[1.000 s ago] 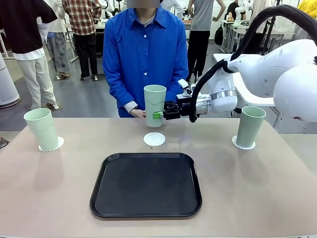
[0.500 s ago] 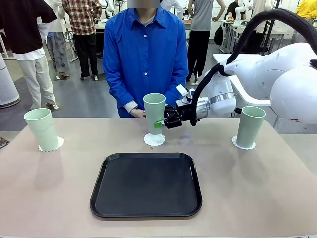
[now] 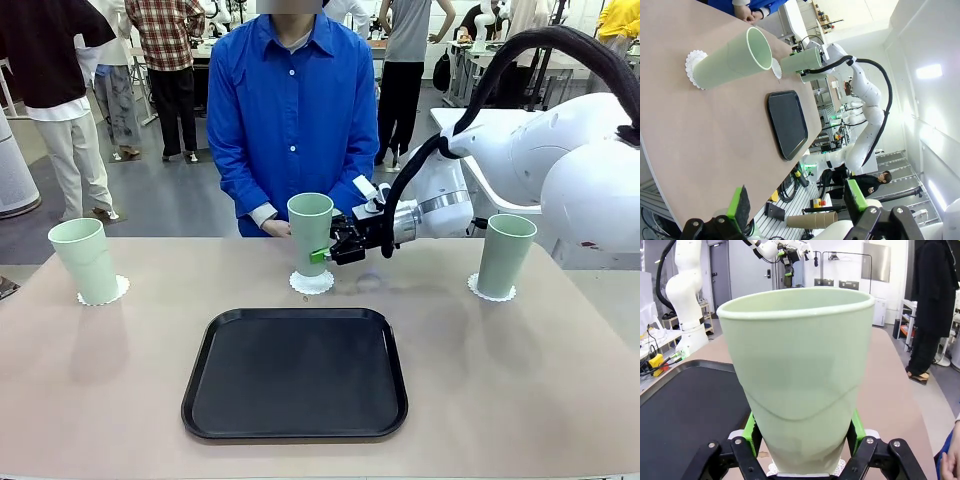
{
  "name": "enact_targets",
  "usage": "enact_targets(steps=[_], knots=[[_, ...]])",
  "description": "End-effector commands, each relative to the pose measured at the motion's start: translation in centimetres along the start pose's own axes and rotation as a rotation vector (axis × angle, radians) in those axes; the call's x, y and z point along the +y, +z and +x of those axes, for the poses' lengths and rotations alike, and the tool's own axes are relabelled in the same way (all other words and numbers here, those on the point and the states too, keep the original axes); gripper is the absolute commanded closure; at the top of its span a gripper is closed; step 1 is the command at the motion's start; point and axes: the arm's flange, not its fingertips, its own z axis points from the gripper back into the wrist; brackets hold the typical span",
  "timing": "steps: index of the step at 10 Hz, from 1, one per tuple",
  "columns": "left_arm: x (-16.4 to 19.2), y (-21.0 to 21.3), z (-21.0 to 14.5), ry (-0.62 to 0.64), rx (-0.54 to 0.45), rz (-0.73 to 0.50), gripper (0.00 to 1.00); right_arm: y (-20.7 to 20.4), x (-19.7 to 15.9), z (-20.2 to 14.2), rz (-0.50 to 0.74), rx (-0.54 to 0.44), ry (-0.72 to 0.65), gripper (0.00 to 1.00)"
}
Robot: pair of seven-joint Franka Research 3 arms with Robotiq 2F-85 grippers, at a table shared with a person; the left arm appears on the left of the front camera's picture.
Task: Place coasters on the table and set cups on them.
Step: Take one Reusable plastic cup from the Flat Tray and place it on a coaster set by the human.
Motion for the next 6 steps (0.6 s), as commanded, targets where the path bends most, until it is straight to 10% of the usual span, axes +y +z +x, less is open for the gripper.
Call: enact_targets(steps=[1,6], knots=[[-0.2,0.1,-0.2,-0.005,0.004,-0.003,0.0,0.0,-0.6,-0.6,0.038,-0.004,0.019,0.18],[-0.2,0.1,-0.2,-0.005,0.004,-0.003,0.0,0.0,-0.7,-1.9,0.05,0.008,-0.004,0.18]])
